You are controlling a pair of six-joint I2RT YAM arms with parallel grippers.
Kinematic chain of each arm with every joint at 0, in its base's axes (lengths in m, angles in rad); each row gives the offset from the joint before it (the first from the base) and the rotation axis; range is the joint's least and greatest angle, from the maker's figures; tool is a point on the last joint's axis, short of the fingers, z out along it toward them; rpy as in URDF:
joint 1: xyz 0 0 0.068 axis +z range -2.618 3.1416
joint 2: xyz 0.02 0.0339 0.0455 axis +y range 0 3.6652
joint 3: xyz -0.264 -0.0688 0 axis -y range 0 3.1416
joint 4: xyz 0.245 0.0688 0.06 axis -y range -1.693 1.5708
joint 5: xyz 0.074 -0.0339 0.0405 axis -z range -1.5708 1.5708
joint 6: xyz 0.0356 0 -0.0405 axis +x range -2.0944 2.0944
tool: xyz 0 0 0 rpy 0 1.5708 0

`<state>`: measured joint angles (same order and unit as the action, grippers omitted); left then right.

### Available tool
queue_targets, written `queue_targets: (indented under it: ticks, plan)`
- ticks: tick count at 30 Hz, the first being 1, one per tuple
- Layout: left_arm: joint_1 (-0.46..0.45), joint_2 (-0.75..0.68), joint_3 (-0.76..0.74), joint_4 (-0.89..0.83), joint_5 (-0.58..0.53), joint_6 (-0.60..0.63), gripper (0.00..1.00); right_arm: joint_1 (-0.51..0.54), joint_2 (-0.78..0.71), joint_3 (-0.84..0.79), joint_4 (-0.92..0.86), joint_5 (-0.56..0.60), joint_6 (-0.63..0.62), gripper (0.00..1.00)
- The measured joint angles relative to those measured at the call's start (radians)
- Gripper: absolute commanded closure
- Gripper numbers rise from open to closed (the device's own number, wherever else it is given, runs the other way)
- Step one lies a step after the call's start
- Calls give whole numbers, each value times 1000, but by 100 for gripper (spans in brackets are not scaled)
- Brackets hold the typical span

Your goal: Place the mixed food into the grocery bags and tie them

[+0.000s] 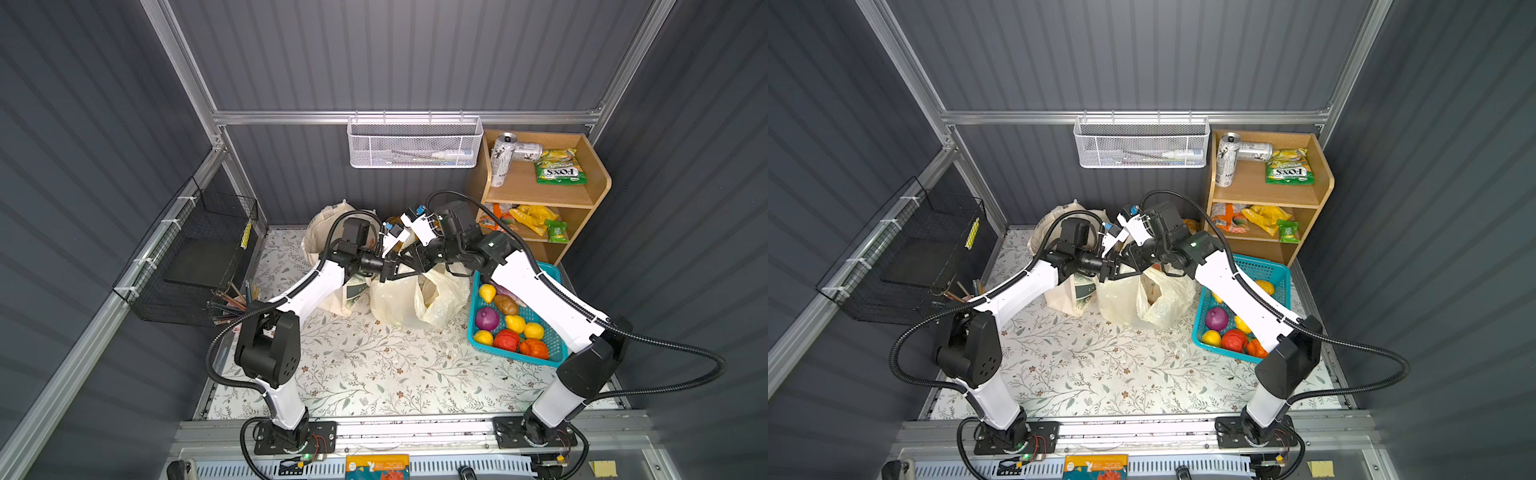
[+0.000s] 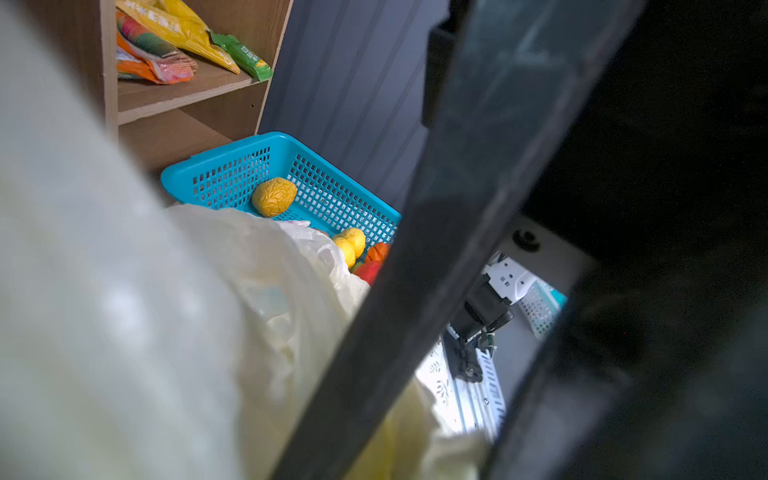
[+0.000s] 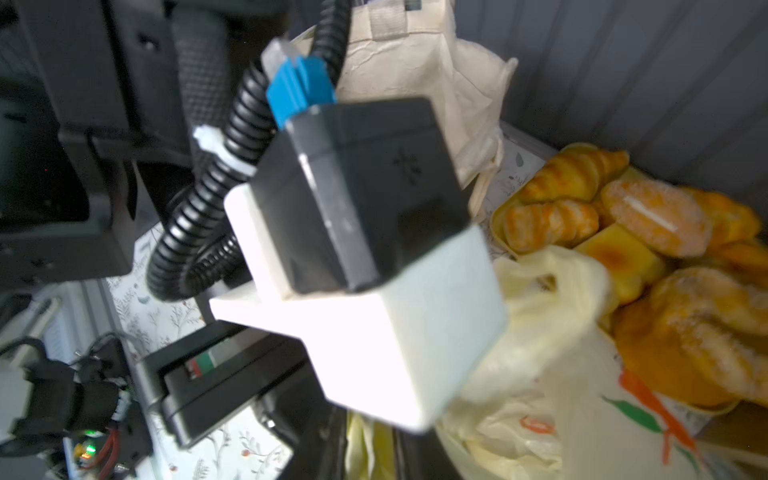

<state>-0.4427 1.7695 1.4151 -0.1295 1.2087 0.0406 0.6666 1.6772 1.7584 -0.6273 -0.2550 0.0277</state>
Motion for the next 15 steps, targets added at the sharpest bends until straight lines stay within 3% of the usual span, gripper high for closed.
queue_targets:
  ticks: [5, 15]
  plan:
    - [11, 0, -7, 51, -12, -35, 100, 2, -2, 12, 2, 9, 14, 38]
    - [11, 0, -22, 101, -12, -45, 100, -54, -93, -45, -30, -40, 18, 22]
